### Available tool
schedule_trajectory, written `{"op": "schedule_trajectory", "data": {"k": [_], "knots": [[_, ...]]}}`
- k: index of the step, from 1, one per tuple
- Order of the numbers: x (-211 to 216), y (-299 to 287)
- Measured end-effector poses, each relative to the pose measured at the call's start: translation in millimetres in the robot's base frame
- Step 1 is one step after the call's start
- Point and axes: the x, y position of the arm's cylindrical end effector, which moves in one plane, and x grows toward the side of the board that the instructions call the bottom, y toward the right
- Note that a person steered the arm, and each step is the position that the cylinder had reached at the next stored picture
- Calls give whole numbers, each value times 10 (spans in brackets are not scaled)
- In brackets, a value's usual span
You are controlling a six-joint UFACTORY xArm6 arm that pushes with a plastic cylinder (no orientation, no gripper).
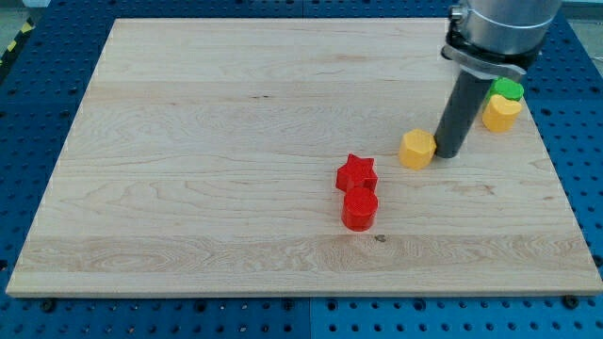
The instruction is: Slide the yellow hexagon to the top side of the red star
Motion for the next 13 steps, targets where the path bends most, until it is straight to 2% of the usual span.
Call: {"op": "schedule_trajectory", "data": {"k": [2, 6, 9, 13], "knots": [[0, -346], [4, -401], [30, -732], [106, -257]]}}
